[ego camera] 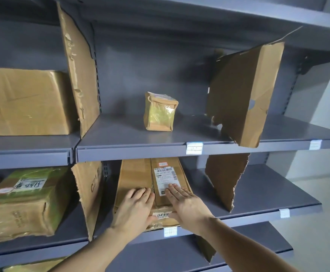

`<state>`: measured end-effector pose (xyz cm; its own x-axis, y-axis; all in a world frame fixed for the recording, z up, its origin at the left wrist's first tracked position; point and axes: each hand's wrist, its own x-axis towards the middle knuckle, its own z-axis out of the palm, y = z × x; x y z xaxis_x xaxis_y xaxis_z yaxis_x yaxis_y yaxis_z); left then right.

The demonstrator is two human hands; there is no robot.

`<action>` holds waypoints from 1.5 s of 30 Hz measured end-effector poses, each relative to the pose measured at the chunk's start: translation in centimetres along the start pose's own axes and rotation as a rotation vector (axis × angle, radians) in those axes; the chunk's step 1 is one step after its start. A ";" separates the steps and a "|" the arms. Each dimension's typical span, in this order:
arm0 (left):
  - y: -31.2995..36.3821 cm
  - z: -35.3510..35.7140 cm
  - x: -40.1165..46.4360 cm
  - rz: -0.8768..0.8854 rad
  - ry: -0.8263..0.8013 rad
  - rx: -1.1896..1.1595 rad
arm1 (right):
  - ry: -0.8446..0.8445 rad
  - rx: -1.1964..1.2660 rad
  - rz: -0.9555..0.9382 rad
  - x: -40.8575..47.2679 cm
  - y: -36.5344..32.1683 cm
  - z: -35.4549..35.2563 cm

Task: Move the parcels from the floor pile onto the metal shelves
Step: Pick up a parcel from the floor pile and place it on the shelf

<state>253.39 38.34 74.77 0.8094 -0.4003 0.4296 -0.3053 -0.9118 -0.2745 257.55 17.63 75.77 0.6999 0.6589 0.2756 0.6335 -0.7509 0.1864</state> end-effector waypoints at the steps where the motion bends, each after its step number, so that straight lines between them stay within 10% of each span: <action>1: -0.1 0.2 0.3 -0.006 -0.004 -0.001 | -0.017 0.008 -0.010 0.2 0.2 -0.3; 27: 3.2 -1.1 2.4 -0.336 -0.281 0.021 | -0.164 -0.021 0.104 0.8 1.5 0.8; 38: 7.2 -3.4 -3.7 0.121 0.165 -0.261 | -0.169 0.202 0.567 -12.4 -1.0 -2.1; 45: 14.5 -2.9 -8.8 0.252 -0.452 -0.580 | -0.313 0.271 0.967 -26.1 -3.1 -1.6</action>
<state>240.37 28.38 69.49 0.7689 -0.6393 -0.0126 -0.6198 -0.7500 0.2308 236.82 2.74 69.47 0.9764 -0.2046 -0.0690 -0.2147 -0.9537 -0.2106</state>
